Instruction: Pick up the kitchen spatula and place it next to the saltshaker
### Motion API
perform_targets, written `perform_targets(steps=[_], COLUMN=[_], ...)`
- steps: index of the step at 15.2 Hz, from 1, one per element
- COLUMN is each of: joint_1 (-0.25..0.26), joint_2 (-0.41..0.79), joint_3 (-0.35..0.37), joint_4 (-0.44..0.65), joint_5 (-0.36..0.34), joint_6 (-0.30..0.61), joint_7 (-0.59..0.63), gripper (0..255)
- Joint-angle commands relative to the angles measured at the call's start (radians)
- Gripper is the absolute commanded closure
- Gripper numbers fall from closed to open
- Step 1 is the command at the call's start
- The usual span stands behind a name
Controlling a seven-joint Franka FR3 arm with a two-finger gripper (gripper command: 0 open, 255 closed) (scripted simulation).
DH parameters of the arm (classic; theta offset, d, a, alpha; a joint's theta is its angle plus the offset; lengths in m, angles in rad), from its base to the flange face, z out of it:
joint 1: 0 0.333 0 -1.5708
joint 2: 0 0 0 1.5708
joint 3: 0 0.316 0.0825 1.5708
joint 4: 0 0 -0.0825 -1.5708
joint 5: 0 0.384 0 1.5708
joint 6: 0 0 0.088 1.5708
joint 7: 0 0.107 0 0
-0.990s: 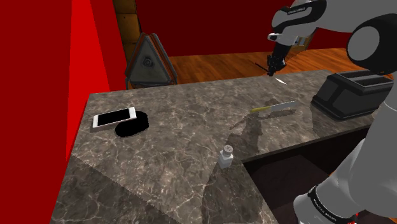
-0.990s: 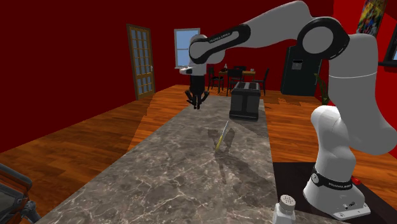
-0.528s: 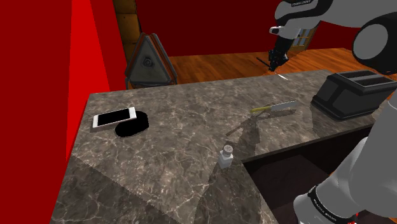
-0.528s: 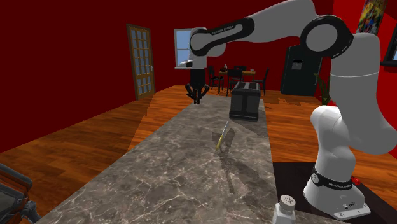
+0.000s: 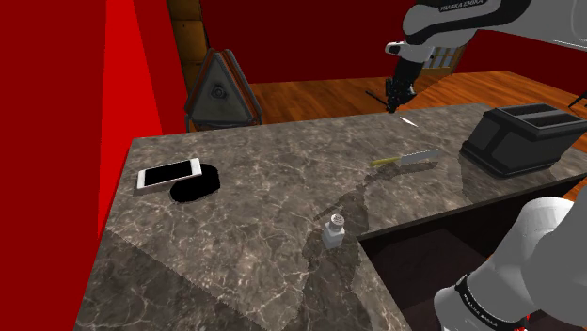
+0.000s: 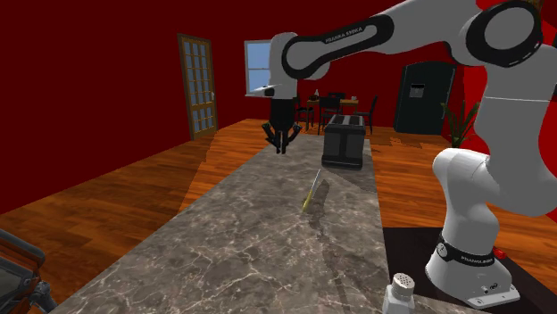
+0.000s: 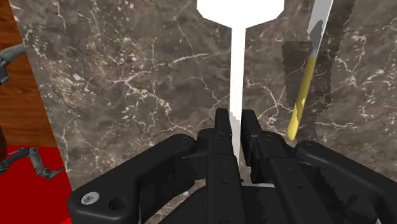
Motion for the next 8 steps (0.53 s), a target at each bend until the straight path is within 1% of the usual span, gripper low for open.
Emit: perform_targets(steps=[1, 4, 8], joint_1=[0.026, 0.05, 0.077], joint_2=[-0.07, -0.142, -0.217], joint_3=[0.033, 0.087, 0.164], joint_4=[-0.063, -0.132, -0.208], joint_5=[-0.046, -0.086, -0.115], joint_6=[0.012, 0.024, 0.035], joint_7=[0.076, 0.173, 0.292], gripper=[255, 255, 255])
